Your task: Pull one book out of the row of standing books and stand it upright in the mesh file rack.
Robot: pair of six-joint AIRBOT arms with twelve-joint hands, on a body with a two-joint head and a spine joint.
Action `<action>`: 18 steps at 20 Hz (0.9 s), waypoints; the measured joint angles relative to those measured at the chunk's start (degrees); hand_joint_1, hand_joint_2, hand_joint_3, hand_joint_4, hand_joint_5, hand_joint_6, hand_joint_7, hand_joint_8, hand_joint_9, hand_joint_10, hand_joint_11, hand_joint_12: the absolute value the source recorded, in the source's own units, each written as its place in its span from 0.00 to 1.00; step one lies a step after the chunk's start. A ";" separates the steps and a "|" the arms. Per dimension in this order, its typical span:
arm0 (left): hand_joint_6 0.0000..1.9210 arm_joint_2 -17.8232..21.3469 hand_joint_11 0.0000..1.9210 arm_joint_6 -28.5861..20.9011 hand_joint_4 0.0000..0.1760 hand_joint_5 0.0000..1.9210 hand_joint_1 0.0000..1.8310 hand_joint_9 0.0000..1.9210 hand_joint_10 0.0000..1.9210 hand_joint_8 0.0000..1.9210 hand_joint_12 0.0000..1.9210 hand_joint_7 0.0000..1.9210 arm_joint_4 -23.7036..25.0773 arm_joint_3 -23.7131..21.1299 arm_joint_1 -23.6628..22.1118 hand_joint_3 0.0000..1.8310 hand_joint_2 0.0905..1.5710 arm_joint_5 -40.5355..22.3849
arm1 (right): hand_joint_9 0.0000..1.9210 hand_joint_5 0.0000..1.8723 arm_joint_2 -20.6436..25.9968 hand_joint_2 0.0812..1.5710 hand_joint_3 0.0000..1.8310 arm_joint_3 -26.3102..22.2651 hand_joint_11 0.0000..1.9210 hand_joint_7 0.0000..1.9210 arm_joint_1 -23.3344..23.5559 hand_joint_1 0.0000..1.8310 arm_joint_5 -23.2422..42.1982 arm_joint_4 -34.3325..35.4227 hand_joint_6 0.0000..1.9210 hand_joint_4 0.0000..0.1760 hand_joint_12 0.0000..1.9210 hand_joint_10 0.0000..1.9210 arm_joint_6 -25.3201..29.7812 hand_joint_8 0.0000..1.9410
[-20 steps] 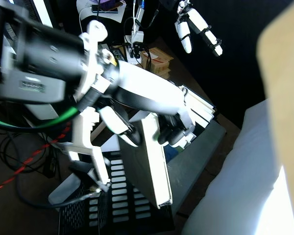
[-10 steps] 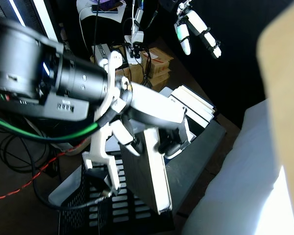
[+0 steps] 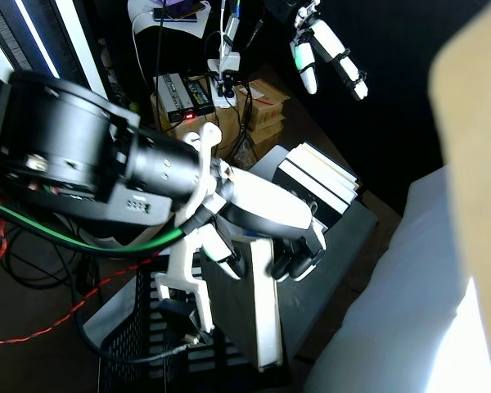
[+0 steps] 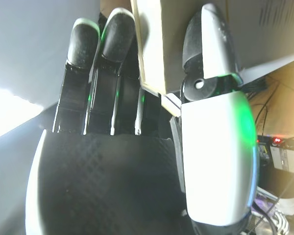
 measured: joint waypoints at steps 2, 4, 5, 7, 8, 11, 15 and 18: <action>0.00 -0.07 0.00 -0.20 0.09 0.04 0.30 0.00 0.00 0.00 0.00 0.00 0.17 0.11 0.00 0.00 0.84 0.02 | 0.44 0.49 -0.04 0.69 0.00 1.18 0.28 0.54 0.00 0.75 -0.17 -0.13 0.52 0.00 0.89 0.69 0.42 0.48; 0.00 -0.07 0.00 -0.24 0.16 0.04 0.30 0.00 0.00 0.00 0.00 0.00 0.20 0.11 0.00 0.00 0.84 0.11 | 0.44 0.50 -0.02 0.69 0.00 2.23 0.30 0.54 -0.02 0.75 -0.39 -0.22 0.49 0.00 0.88 0.70 0.61 0.47; 0.00 -0.07 0.00 -0.24 0.18 0.04 0.30 0.00 0.00 0.00 0.00 0.00 0.26 0.13 0.00 0.00 0.84 0.11 | 0.48 0.54 0.09 0.68 0.00 2.45 0.36 0.55 -0.07 0.76 -0.48 -0.37 0.42 0.00 0.85 0.67 0.63 0.45; 0.00 -0.52 0.00 -0.39 0.19 0.04 0.29 0.00 0.00 0.00 0.00 0.00 0.22 0.61 0.00 0.00 0.84 0.02 | 0.46 0.50 0.13 0.69 0.00 2.89 0.32 0.54 -0.37 0.75 -0.44 -0.39 0.50 0.00 0.87 0.69 0.76 0.47; 0.00 -0.66 0.00 -0.48 0.19 0.04 0.29 0.00 0.00 0.00 0.00 0.00 0.48 0.59 0.00 0.00 0.84 0.00 | 0.44 0.51 -0.04 0.69 0.00 3.37 0.33 0.55 -0.48 0.75 -0.50 -0.35 0.47 0.00 0.87 0.70 0.85 0.47; 0.00 -0.76 0.00 -0.63 0.23 0.04 0.28 0.00 0.00 0.00 0.00 0.00 0.74 0.74 0.00 0.00 0.84 0.15 | 0.43 0.50 -0.09 0.70 0.00 4.11 0.32 0.53 -0.79 0.75 -0.42 -0.35 0.50 0.00 0.87 0.71 0.92 0.49; 0.00 -1.07 0.00 -0.90 0.30 0.04 0.29 0.00 0.00 0.00 0.00 0.00 0.98 1.18 0.00 0.00 0.84 -0.17 | 0.36 0.43 -0.09 0.74 0.00 5.57 0.24 0.47 -0.68 0.74 -0.79 -0.31 0.58 0.00 0.97 0.81 0.96 0.61; 0.00 -1.49 0.00 -1.18 0.24 0.05 0.29 0.00 0.00 0.00 0.00 0.00 1.55 1.44 0.00 0.00 0.84 -0.26 | 0.39 0.36 -0.63 0.77 0.00 6.62 0.33 0.45 -0.61 0.67 -0.76 -0.37 0.67 0.00 0.97 0.78 0.96 0.70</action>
